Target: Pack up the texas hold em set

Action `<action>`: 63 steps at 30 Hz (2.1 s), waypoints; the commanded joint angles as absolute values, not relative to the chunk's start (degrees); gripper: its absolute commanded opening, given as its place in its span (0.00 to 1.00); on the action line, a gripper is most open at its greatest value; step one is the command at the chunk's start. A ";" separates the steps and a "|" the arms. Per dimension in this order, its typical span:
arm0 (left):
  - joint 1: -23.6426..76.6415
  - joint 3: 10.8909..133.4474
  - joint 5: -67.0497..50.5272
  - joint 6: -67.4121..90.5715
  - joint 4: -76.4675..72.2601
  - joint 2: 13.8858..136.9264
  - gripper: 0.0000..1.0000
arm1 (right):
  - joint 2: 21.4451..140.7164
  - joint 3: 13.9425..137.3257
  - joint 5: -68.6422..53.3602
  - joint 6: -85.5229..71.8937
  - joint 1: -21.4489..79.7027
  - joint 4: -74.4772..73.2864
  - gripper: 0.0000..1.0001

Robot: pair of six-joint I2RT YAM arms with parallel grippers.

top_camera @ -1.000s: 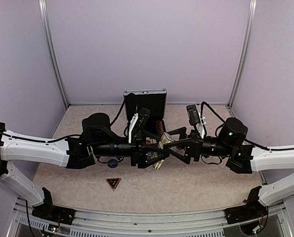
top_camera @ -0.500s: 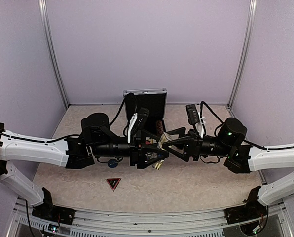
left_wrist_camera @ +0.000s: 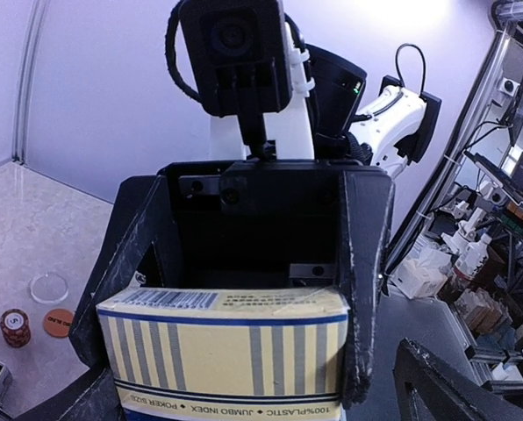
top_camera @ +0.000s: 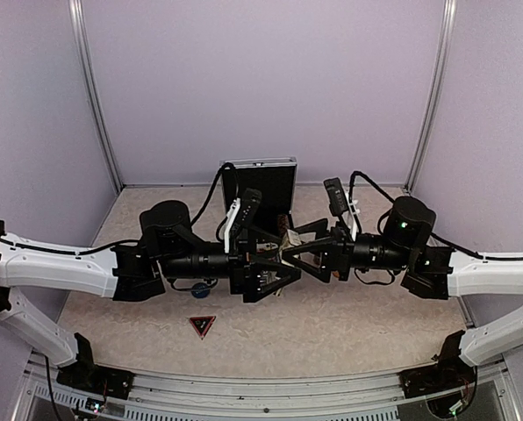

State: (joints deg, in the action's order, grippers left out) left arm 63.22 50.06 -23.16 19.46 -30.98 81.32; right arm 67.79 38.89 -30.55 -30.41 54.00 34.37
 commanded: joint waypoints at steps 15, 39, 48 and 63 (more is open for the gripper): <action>56.78 33.31 16.75 28.01 -18.78 57.51 0.99 | 77.10 58.13 -14.06 -3.92 45.90 5.41 0.54; 52.21 29.03 29.00 31.55 1.53 42.98 0.99 | 122.02 105.75 14.94 30.39 44.24 -23.89 0.57; 51.99 27.99 30.47 31.88 0.44 43.27 0.99 | 128.55 113.12 14.08 38.39 45.24 -29.52 0.61; 51.50 26.29 30.85 32.65 -2.09 44.62 0.99 | 133.75 113.81 12.36 46.62 48.52 -23.09 0.65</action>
